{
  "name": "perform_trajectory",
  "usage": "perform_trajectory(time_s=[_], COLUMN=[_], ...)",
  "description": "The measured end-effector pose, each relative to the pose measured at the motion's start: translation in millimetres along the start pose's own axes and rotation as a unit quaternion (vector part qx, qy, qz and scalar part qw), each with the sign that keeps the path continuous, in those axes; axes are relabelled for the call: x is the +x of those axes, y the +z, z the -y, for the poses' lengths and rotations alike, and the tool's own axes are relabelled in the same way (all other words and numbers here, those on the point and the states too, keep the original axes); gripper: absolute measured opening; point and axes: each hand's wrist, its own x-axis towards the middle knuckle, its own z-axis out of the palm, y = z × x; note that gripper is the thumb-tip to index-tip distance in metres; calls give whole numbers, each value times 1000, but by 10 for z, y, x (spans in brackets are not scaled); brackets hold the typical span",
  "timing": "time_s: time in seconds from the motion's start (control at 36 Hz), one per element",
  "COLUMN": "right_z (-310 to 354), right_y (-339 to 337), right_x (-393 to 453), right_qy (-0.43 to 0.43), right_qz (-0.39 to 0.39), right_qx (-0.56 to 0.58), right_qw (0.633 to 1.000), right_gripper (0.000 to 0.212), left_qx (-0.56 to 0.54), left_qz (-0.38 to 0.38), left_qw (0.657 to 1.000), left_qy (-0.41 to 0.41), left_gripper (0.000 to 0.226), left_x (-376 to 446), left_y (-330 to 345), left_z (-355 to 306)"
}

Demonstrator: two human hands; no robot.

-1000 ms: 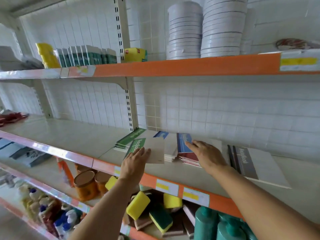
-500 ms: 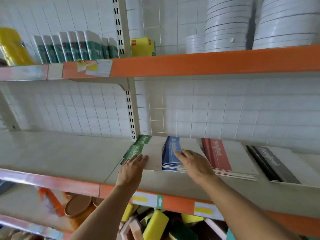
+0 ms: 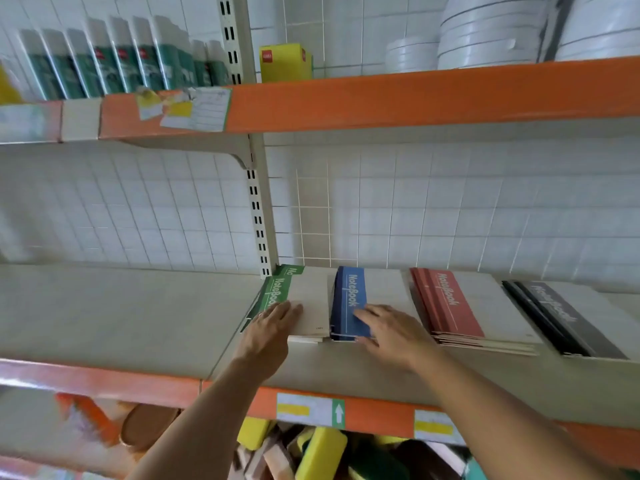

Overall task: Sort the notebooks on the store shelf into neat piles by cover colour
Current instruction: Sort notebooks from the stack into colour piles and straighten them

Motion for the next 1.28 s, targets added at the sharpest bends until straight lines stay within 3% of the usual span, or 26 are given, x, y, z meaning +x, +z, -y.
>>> perform_trajectory(time_s=[0.14,0.28,0.39,0.44,0.56,0.64,0.72,0.78,1.28], right_z=[39,105,134,146,181,221,252,277,-20], right_y=[-6,-12,-10,-17,-49,-85,-92,-92,-281], right_x=[96,165,179,183,182,149,95,32,-1375], right_qy=[25,47,62,69,80,92,112,123,272], right_qz=[22,27,33,36,41,34,11,-3,-46], right_qx=[-6,-10,-15,-16,-20,-21,-13,-11,-29], right_qw=[999,998,997,997,996,995,994,992,961], right_gripper=[54,54,55,56,58,60,60,59,47], left_qx=[-8,-47,-52,-60,-46,-52,-53,-52,-85], left_qz=[35,97,154,138,183,196,186,164,149], left_qw=[997,992,986,988,982,979,981,985,979], left_qy=[73,58,42,35,22,1,1,14,107], left_gripper=[41,69,115,120,133,120,71,57,48], left_x=[40,93,192,220,219,210,203,197,167], left_y=[3,87,180,194,116,6,-56,-94,-394], left_z=[117,260,337,334,319,256,164,97,-1130])
